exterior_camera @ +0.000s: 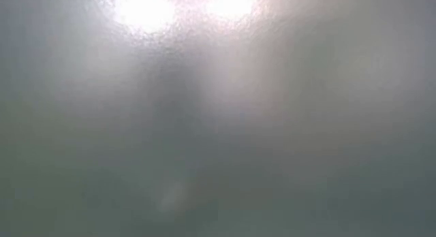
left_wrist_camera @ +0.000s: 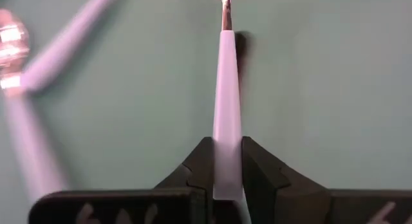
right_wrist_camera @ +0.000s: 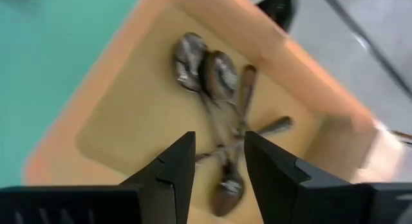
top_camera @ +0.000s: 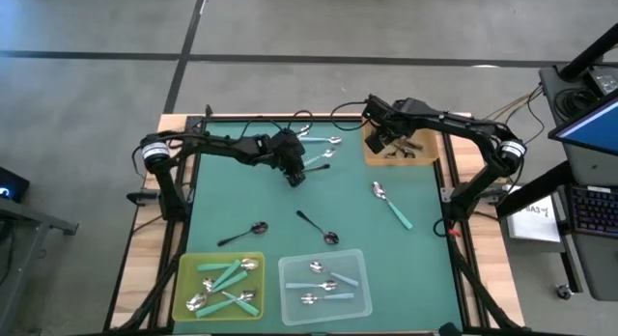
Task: Sort silverware by color (type)
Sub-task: Put the blue spoon into the transparent bin
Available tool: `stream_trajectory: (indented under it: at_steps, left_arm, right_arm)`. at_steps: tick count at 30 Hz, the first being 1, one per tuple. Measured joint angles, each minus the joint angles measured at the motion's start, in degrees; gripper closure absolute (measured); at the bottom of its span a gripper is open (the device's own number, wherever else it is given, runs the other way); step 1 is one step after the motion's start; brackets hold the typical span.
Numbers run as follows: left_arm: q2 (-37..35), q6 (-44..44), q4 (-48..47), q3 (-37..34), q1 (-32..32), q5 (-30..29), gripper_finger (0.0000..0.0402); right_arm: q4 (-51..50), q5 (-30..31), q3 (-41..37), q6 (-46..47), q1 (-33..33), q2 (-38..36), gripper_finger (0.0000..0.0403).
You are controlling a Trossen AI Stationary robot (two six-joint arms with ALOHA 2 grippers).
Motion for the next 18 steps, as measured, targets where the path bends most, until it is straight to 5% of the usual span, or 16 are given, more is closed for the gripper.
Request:
stream_trajectory:
  at_steps: [5, 13, 18]
  left_arm:
    - [-1.3, 0.1, 3.2, 0.0, -1.3, 5.9, 0.0368]
    - [-3.0, -2.2, 7.5, 0.0, -1.2, -7.9, 0.0368]
    - [-3.5, -5.8, 14.1, 0.1, -1.3, -8.0, 0.0368]
  right_arm:
    - [7.9, -11.5, -2.2, 0.7, 0.2, -0.2, 0.0278]
    - [36.3, -32.6, -11.4, 9.0, 2.2, -1.9, 0.0279]
    - [59.7, -36.4, -19.2, 19.0, 3.8, -2.1, 0.0284]
